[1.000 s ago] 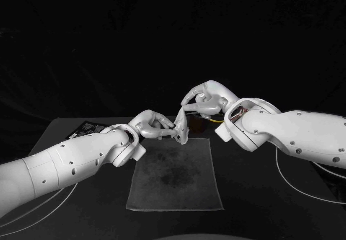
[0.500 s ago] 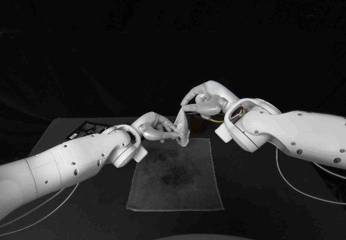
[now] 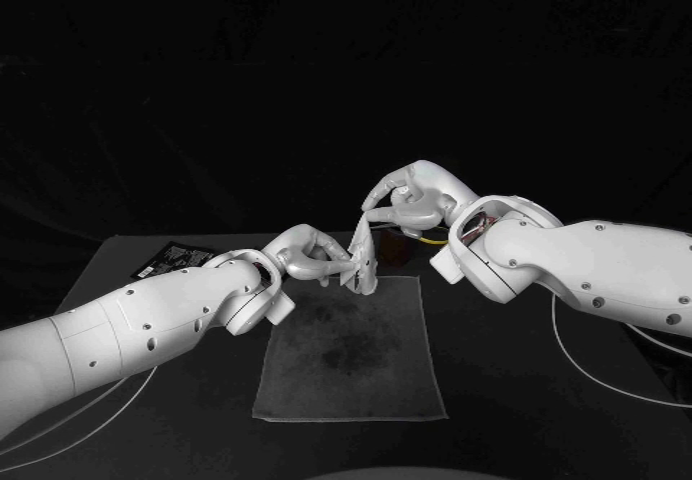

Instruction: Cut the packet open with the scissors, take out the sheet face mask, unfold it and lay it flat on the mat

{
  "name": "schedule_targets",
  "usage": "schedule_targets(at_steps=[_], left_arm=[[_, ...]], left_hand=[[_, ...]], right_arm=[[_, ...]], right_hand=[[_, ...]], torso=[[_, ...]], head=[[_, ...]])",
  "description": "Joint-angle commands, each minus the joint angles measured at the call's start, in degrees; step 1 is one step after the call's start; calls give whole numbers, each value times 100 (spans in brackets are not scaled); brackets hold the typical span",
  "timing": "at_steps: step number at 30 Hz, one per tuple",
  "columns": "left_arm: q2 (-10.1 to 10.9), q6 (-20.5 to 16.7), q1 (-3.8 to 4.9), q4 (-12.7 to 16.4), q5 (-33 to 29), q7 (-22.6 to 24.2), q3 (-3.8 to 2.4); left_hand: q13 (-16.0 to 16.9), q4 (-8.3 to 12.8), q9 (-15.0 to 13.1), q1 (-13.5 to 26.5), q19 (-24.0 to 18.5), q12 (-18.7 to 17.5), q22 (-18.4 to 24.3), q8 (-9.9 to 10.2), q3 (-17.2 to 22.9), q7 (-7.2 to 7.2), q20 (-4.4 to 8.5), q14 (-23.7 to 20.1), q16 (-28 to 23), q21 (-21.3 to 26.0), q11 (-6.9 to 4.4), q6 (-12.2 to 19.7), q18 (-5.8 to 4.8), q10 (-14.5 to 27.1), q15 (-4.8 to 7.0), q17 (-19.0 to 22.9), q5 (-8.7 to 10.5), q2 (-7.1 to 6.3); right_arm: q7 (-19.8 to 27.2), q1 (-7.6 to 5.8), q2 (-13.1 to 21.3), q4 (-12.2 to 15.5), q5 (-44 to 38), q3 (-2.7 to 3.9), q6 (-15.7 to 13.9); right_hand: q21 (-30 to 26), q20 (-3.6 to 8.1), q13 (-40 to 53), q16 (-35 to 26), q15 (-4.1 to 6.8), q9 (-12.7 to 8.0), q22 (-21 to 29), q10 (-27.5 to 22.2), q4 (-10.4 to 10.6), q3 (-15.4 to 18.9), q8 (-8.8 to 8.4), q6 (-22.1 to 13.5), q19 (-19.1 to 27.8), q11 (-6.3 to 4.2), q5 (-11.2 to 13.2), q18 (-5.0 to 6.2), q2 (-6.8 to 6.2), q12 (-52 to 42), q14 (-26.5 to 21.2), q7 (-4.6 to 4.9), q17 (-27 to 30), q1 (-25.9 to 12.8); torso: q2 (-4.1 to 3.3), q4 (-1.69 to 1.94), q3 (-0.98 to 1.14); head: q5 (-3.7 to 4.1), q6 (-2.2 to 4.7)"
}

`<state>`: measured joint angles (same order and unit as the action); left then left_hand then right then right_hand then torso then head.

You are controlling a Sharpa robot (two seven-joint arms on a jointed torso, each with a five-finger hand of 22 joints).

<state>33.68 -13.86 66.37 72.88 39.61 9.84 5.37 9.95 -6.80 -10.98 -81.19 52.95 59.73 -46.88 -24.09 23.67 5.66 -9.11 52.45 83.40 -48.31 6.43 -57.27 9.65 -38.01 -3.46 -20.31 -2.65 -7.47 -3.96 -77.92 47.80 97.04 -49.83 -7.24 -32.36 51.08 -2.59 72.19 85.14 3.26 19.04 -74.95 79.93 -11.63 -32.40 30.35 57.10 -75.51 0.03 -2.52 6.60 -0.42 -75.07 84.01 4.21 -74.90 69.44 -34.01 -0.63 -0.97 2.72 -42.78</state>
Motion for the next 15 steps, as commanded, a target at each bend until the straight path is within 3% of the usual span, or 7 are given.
schedule_targets(at_steps=[1,6,15], left_arm=[[-6,46,1,1,-90,120,-5],[3,10,1,0,-117,149,-6],[32,-34,1,1,-142,158,-6]], left_hand=[[-14,4,-43,-45,52,6,-2,-74,100,-34,38,100,61,18,-28,-119,95,-110,53,-167,-11,136],[-41,17,-132,-135,87,-27,-26,-178,237,-27,91,267,109,-22,-107,-127,97,-308,120,-443,-11,250],[-80,-2,-248,-145,109,-106,-55,-288,365,-9,143,333,124,-63,-157,-53,92,-429,169,-545,-10,255]], right_arm=[[45,-1,4,-14,-12,7,22],[42,-1,9,-38,-11,7,19],[36,-2,38,-96,-12,7,16]], right_hand=[[27,1,6,24,48,8,-288,58,1,-38,14,45,-21,-15,-26,46,37,-28,393,15,-555,-25],[27,1,6,24,48,8,-288,58,1,-38,14,45,-21,-15,-26,46,37,-28,393,15,-555,-25],[27,1,6,24,48,8,-288,58,1,-38,14,45,-21,-15,-26,46,37,-28,393,15,-555,-25]], torso=[[1,2,-2],[0,3,0],[0,0,2]], head=[[4,-1],[4,-11],[9,-15]])
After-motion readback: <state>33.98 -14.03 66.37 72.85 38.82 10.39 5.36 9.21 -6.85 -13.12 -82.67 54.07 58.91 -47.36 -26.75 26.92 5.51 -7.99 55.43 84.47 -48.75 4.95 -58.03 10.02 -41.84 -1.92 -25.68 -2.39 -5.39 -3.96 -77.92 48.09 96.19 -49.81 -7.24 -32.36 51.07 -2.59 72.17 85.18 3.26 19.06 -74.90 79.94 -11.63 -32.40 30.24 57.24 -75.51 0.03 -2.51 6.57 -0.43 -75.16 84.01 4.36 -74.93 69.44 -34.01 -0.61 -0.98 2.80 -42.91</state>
